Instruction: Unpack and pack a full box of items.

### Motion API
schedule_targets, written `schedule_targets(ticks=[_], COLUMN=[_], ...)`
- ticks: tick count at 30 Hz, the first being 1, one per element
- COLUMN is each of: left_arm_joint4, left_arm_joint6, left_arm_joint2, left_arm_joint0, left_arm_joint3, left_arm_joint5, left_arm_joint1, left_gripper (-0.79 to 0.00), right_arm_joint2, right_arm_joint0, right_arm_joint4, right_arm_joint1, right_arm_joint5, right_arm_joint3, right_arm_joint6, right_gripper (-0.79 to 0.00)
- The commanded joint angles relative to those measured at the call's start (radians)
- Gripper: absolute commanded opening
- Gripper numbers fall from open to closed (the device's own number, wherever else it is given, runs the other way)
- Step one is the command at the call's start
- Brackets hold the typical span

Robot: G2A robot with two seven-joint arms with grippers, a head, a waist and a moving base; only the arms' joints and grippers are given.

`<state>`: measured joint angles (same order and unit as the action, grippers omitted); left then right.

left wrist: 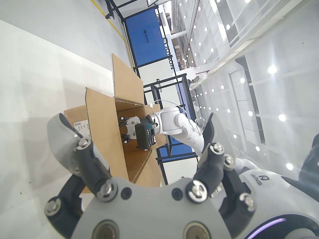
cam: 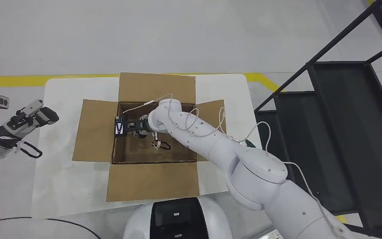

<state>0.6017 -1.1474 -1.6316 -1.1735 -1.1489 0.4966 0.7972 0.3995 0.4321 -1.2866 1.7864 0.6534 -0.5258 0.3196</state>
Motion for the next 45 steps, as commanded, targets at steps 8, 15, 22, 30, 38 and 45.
schedule_targets(ticks=[8, 15, 22, 30, 38, 45], left_arm_joint4=[0.0, 0.0, 0.0, 0.0, 0.0, 0.0], left_arm_joint6=[0.0, 0.0, 0.0, 0.0, 0.0, 0.0], left_arm_joint2=[0.0, 0.0, 0.0, 0.0, 0.0, 0.0], left_arm_joint0=[0.0, 0.0, 0.0, 0.0, 0.0, 0.0], left_arm_joint3=[0.0, 0.0, 0.0, 0.0, 0.0, 0.0], left_arm_joint5=[0.0, 0.0, 0.0, 0.0, 0.0, 0.0], left_arm_joint1=[0.0, 0.0, 0.0, 0.0, 0.0, 0.0], left_gripper=[0.0, 0.0, 0.0, 0.0, 0.0, 0.0], right_arm_joint2=[0.026, 0.078, 0.176, 0.379, 0.572, 0.73], right_arm_joint0=[0.008, 0.035, 0.135, 0.355, 0.583, 0.737], right_arm_joint4=[-0.004, -0.017, -0.037, -0.038, 0.061, 0.154], right_arm_joint1=[-0.022, -0.081, -0.177, -0.305, -0.389, -0.433], right_arm_joint5=[0.022, 0.099, 0.165, 0.216, 0.288, 0.26], right_arm_joint3=[-0.004, -0.095, -0.326, -0.72, -1.117, -1.304], right_arm_joint6=[-0.023, -0.034, 0.011, 0.208, 0.38, 0.381], right_gripper=[-0.785, -0.785, -0.785, -0.785, -0.785, -0.785])
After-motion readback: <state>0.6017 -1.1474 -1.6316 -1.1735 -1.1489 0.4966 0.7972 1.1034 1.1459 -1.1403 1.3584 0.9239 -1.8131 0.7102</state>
